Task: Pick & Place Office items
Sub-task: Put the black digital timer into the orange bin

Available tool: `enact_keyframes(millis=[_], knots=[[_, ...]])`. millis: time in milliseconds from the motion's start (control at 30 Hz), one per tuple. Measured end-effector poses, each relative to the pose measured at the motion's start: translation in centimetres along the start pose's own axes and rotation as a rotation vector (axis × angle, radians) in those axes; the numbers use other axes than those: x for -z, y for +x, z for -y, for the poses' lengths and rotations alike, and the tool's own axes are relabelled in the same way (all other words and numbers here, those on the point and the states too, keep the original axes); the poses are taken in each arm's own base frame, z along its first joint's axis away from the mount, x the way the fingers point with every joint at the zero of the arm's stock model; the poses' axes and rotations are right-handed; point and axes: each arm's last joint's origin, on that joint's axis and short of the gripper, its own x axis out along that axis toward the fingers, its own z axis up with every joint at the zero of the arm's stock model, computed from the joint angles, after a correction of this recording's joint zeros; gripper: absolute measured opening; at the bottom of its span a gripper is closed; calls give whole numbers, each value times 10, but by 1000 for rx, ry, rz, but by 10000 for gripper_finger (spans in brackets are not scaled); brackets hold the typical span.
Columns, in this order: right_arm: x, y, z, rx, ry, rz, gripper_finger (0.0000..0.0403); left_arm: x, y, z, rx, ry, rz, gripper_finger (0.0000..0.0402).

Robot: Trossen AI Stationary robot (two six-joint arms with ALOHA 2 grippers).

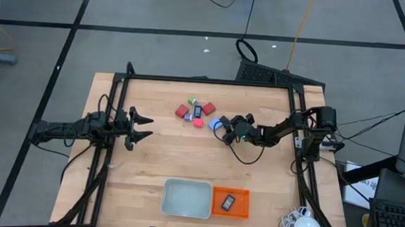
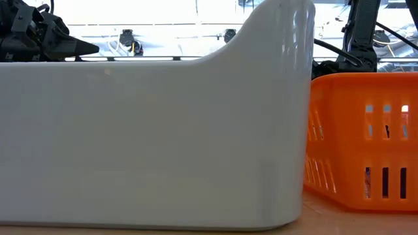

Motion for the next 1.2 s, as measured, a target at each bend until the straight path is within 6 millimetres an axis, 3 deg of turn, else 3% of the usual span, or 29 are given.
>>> enact_keyframes(millis=[367, 1200], knots=[[1, 0, 0, 1, -4, -6, 164, 0, 0, 0, 0, 0, 0, 271], [1, 0, -1, -26, -21, -13, 164, 0, 0, 0, 0, 0, 0, 271]])
